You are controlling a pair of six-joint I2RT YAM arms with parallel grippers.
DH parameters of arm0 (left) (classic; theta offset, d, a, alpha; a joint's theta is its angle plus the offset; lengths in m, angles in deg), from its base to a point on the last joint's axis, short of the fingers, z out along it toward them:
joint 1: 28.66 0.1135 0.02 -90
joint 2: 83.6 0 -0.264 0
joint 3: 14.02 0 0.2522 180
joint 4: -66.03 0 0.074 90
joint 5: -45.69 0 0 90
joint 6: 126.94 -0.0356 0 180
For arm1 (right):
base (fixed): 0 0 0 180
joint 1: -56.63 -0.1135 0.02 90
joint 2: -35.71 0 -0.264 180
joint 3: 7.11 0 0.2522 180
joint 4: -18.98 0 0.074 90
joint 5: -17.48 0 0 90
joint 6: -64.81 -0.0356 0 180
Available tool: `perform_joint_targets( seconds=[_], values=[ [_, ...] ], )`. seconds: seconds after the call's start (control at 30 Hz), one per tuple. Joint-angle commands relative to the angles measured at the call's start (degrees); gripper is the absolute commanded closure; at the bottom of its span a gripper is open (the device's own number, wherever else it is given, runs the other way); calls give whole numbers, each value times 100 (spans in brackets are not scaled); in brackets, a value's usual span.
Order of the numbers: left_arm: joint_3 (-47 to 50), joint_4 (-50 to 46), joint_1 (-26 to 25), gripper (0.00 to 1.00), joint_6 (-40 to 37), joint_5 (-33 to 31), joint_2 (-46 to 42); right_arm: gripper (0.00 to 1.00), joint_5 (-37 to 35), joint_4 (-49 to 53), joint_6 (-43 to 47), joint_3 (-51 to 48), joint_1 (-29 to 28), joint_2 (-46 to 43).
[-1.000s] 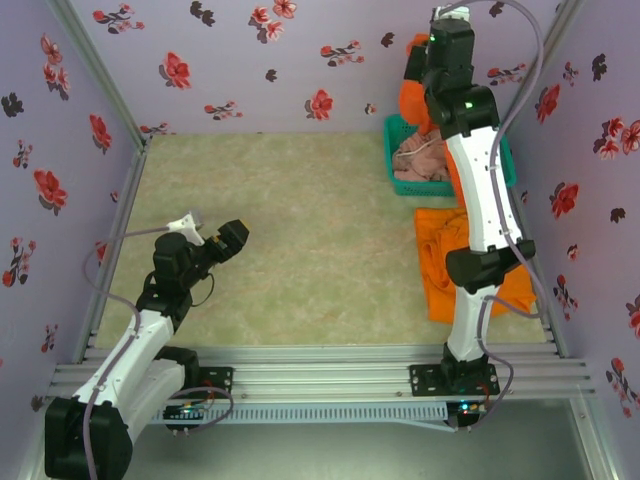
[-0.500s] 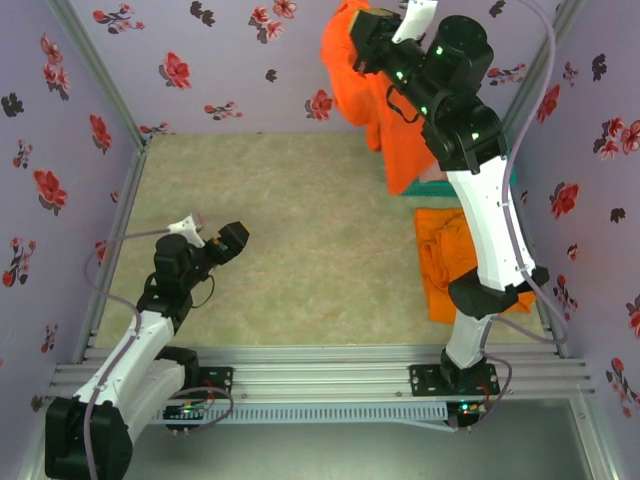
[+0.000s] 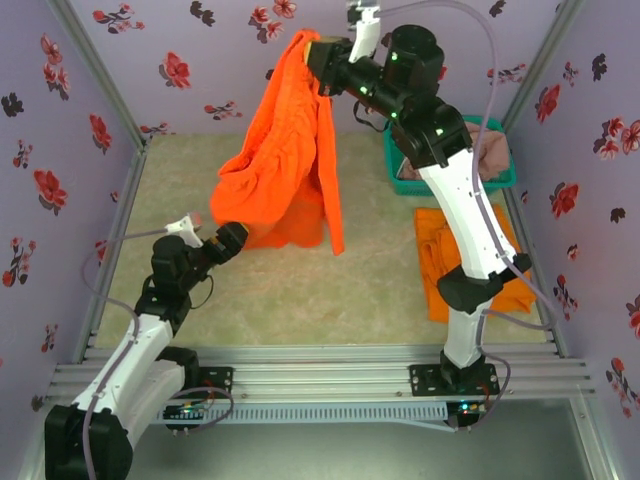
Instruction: Fold and stack the shorts
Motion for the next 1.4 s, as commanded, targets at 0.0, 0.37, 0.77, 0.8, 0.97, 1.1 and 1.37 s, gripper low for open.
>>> perform_joint_targets(
  seconds=[0.0,0.37,0.77,0.8,0.97,1.1,1.37],
  values=[
    [49,-82,58,0,66,-217,-300,100,-164,234,940,-1157,-20,-353],
    [0,-144,44,1,80,-348,-1061,99,-463,-1626,1397,-5034,213,-1085],
    [-1266,-1412,-1235,14,-2441,-121,1025,100,-717,-1554,1146,-5706,606,-1389],
    [-1388,-1482,-1332,15,-2626,-231,1236,98,-654,-1584,1073,-5782,737,-1457],
    [-1632,-1167,-1474,15,-2679,-348,1659,71,-989,-1067,1273,-5701,1204,-1509],
    [-1611,-969,-1455,8,-2413,-572,1389,17,-724,-658,895,-5581,1370,-1839],
    [-1400,-1411,-533,1,-1246,-706,970,1,-849,-329,1729,-6194,245,-2518]
  ],
)
